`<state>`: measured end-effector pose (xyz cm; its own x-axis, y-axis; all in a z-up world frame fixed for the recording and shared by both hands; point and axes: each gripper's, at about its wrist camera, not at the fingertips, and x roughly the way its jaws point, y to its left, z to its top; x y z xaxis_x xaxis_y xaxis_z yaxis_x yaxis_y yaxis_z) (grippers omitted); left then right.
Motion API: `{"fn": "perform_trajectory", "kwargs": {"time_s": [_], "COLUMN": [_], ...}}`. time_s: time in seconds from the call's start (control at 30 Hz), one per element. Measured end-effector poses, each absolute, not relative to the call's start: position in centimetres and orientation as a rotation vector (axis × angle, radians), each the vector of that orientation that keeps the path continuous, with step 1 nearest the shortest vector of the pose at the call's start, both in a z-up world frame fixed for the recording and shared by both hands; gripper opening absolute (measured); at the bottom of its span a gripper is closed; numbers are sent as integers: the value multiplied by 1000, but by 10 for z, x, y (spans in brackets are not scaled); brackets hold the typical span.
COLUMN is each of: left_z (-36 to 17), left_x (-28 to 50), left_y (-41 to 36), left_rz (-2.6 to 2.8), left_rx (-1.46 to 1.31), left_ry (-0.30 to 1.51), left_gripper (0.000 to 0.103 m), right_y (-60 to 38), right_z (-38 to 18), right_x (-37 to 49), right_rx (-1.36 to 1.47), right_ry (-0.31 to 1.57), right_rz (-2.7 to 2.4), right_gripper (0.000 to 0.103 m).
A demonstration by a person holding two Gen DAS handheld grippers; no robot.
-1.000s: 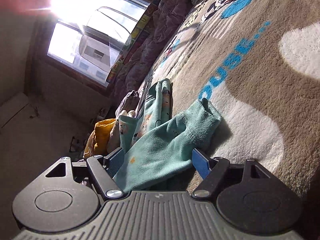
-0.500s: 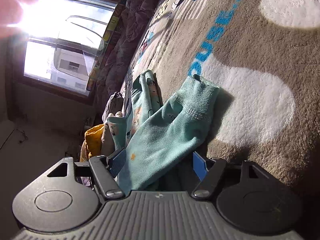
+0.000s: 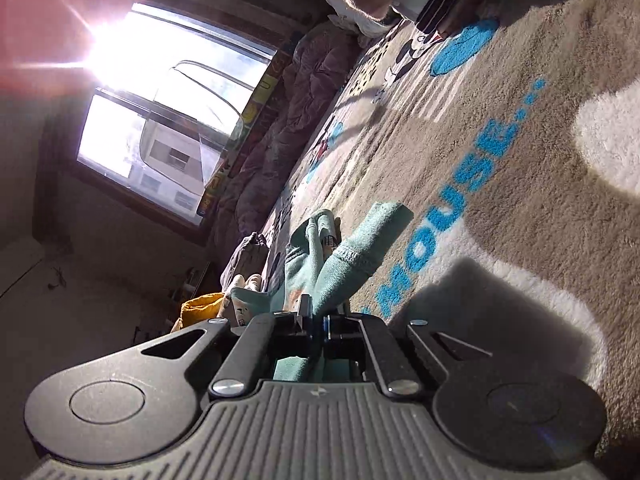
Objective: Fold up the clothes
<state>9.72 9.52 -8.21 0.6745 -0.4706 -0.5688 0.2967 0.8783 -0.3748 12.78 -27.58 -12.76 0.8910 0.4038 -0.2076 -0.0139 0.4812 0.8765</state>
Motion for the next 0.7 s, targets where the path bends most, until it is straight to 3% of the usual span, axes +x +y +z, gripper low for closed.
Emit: {"fn": "perform_trajectory", "kwargs": {"time_s": [0.3,0.5,0.7], "left_z": [-101,-92,-72], "left_x": [104,101,100], "left_y": [74,85,109], "left_rz": [-454,-523,-452], "left_rx": [-139,-167,-222], "left_ry": [786,775,643], "left_gripper": [22,29,29], "right_y": [-287,-294,-296], "right_z": [-111,-142,-148], "right_x": [137,136,134], "right_rx": [915,933,963], "right_ry": [400,487,476], "right_rz": [321,251,255], "right_gripper": [7,7,7]}}
